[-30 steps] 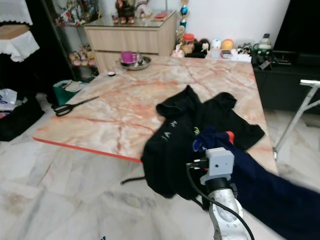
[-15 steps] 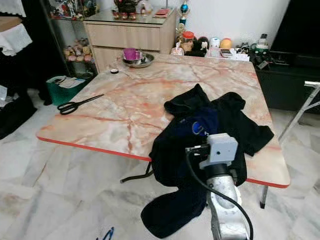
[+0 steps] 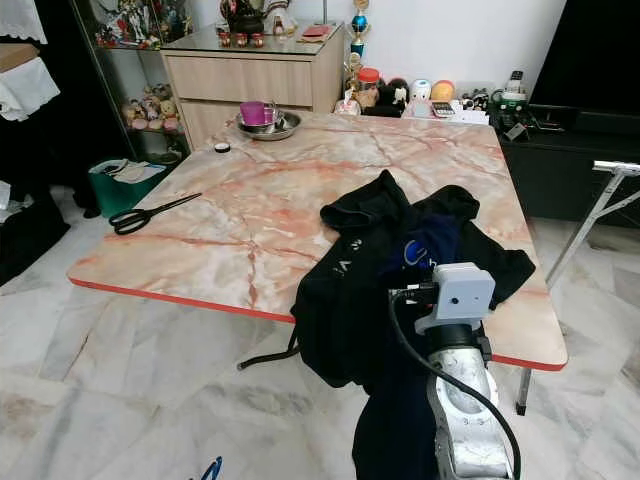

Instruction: Hang hanger

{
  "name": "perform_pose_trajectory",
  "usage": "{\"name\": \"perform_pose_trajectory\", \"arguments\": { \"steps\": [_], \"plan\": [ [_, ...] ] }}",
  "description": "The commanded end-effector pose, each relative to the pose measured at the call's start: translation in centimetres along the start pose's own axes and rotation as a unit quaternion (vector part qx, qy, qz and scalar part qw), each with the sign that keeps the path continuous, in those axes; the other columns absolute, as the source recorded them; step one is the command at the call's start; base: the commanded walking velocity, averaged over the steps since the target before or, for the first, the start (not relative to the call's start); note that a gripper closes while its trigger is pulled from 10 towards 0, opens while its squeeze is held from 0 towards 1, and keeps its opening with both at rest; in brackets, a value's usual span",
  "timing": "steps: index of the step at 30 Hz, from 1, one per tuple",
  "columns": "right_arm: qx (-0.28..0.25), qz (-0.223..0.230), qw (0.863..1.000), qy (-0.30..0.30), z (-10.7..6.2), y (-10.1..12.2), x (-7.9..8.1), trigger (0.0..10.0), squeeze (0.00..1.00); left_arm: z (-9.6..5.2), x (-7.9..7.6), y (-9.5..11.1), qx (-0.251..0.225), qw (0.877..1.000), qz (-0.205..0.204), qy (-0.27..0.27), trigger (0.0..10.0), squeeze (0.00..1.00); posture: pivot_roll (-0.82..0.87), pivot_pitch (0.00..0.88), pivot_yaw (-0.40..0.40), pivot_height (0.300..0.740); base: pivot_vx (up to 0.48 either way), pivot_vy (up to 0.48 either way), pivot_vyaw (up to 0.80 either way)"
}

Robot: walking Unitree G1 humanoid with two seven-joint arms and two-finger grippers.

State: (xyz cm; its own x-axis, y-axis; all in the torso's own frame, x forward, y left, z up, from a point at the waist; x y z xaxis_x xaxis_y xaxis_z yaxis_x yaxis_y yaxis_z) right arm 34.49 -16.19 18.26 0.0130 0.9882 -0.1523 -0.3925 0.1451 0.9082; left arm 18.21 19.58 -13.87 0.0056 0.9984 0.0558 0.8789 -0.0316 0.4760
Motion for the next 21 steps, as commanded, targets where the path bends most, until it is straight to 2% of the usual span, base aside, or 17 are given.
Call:
{"name": "perform_pose_trajectory", "arguments": {
  "steps": [1,6,8,9,12,14,16,17,19,21],
  "plan": [
    [-0.030,-0.001,1.000,0.001,0.6,1.6,0.2,10.0,0.00,-0.2,-0.1,-1.5,0.017,1.000,0.002,-0.007,10.0,0.00,0.12,0.014,0.016,0.740,0.255,0.000,0.00],
    [-0.034,-0.001,0.999,0.001,0.8,2.0,0.2,10.0,0.00,-0.3,0.4,-2.1,0.017,1.000,0.002,-0.003,10.0,0.00,0.11,0.009,0.020,0.740,0.281,0.000,0.00],
    [-0.040,-0.007,0.999,-0.001,1.1,2.5,-0.2,10.0,0.00,-0.5,1.4,-2.5,0.018,1.000,-0.011,0.008,10.0,0.00,0.11,0.004,0.019,0.740,0.307,0.000,0.00],
    [-0.044,-0.008,0.999,-0.003,1.4,2.8,-0.5,10.0,0.00,-0.7,2.8,-2.4,0.019,1.000,-0.014,0.015,10.0,0.00,0.11,0.003,0.019,0.740,0.307,0.000,0.00],
    [-0.052,-0.010,0.999,-0.003,1.9,3.4,-0.8,10.0,0.00,-1.1,5.1,-2.7,0.023,0.999,-0.014,0.026,10.0,0.00,0.11,0.000,0.017,0.740,0.307,0.000,0.00],
    [-0.064,-0.014,0.998,0.004,2.8,4.2,-0.8,10.0,0.00,-1.7,6.5,-4.0,0.032,0.999,-0.018,0.034,10.0,0.00,0.11,0.000,0.016,0.740,0.313,0.000,0.00],
    [-0.076,-0.020,0.997,0.010,3.4,5.0,-0.8,10.0,0.00,-1.9,7.0,-4.4,0.035,0.998,-0.020,0.037,10.0,0.00,0.11,0.000,0.016,0.740,0.319,0.000,0.00],
    [-0.090,-0.026,0.995,0.014,4.3,6.0,-0.9,10.0,0.00,-2.1,7.6,-4.8,0.038,0.998,-0.022,0.040,10.0,0.00,0.11,0.000,0.016,0.740,0.322,0.000,0.00],
    [-0.101,-0.036,0.994,0.011,5.7,7.0,-1.5,10.0,0.00,-2.3,7.7,-5.1,0.041,0.998,-0.024,0.039,10.0,0.00,0.11,0.000,0.017,0.740,0.332,0.000,0.00],
    [-0.107,-0.038,0.993,0.008,6.4,7.6,-1.8,10.0,0.00,-2.2,7.5,-5.2,0.041,0.998,-0.025,0.038,10.0,0.00,0.11,0.000,0.016,0.740,0.345,0.000,0.00]
  ]
}}
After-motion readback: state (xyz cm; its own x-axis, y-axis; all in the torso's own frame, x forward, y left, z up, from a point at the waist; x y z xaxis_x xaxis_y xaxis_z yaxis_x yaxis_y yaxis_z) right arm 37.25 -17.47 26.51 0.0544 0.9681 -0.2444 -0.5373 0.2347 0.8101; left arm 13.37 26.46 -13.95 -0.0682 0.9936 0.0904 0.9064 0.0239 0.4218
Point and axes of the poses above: a point about 5 cm out from each wrist's last joint towards the gripper, its own z axis pointing out of the wrist towards the gripper, its own y axis along the axis of the wrist's last joint, x = y × z, the point moved 5 cm from there along z, pointing out of the wrist towards the gripper, and after that the axes turned 5 degrees about -z, right-handed, at the moved point
